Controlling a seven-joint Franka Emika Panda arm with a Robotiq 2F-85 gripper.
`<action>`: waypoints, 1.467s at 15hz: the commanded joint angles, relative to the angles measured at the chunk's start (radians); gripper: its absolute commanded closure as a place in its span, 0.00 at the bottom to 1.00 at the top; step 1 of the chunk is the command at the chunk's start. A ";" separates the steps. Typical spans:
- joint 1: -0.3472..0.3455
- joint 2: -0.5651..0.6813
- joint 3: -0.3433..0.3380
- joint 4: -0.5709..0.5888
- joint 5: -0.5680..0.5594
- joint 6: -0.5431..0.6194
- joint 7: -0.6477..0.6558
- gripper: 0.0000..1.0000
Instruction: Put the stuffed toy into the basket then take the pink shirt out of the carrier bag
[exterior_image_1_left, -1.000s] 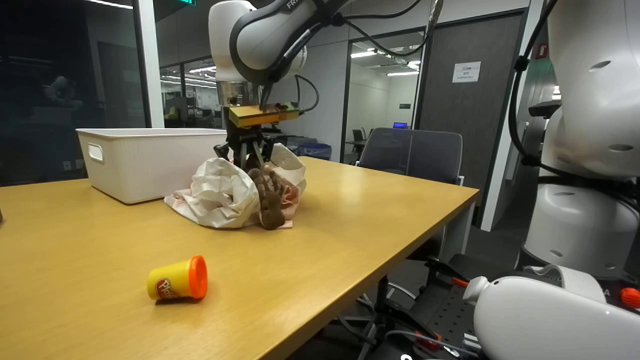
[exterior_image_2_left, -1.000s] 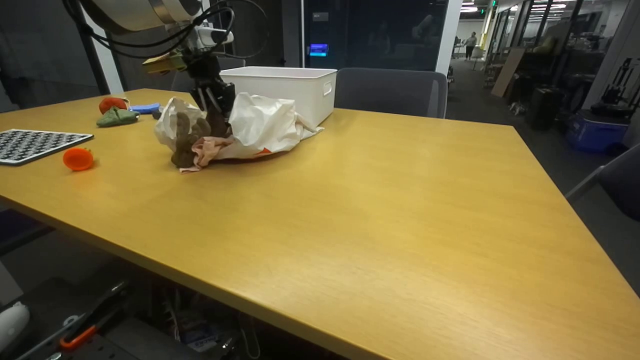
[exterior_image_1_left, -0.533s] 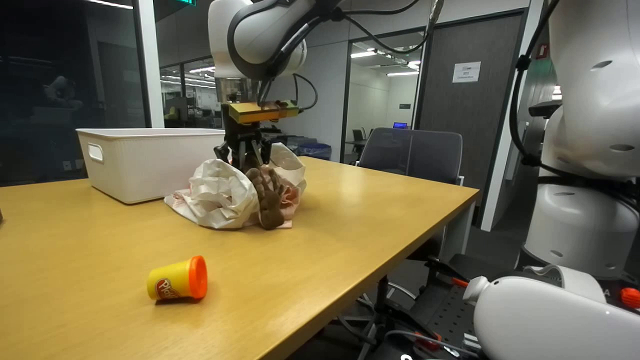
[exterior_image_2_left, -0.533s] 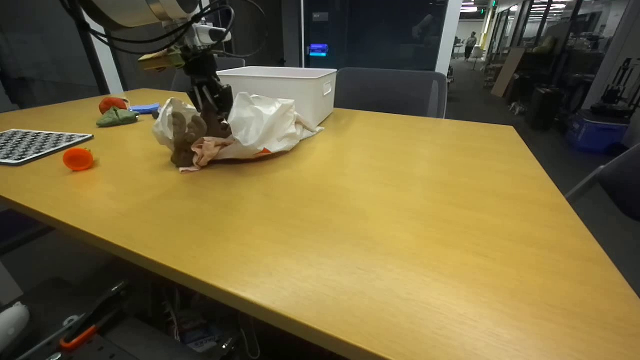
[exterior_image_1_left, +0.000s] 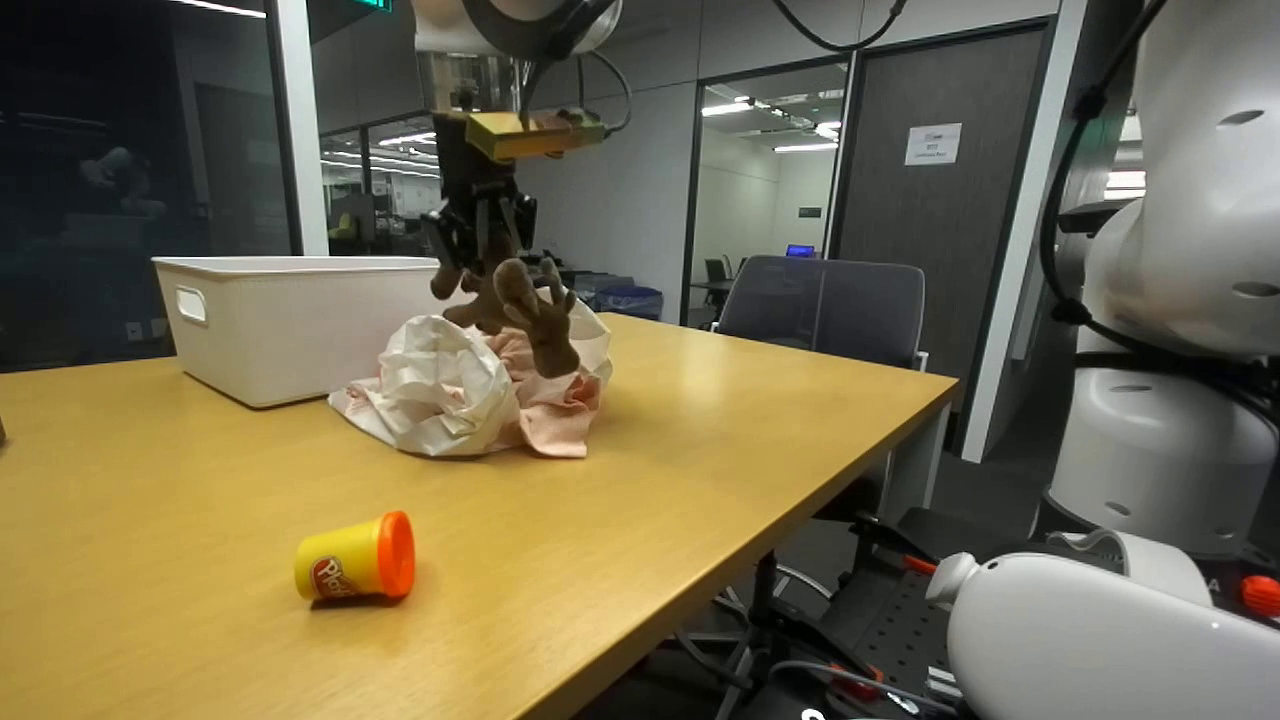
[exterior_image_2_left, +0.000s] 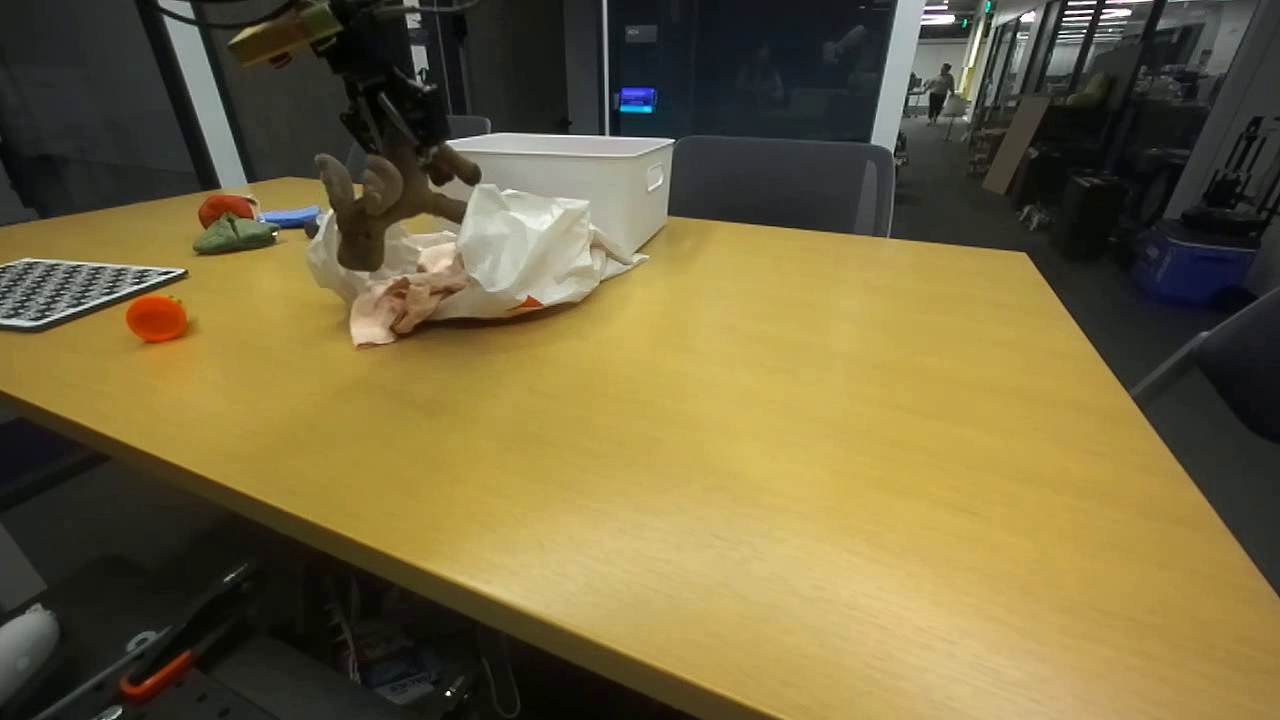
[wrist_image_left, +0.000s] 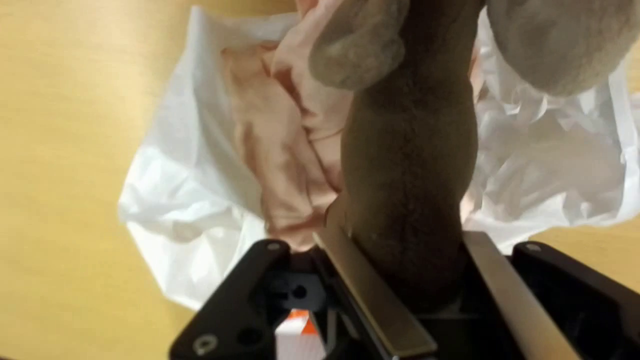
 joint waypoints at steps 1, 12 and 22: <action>0.012 -0.031 0.012 0.108 -0.164 -0.074 -0.028 0.98; 0.093 0.315 0.014 0.664 -0.685 -0.146 -0.163 0.98; 0.185 0.606 -0.053 1.070 -0.747 -0.117 -0.323 0.58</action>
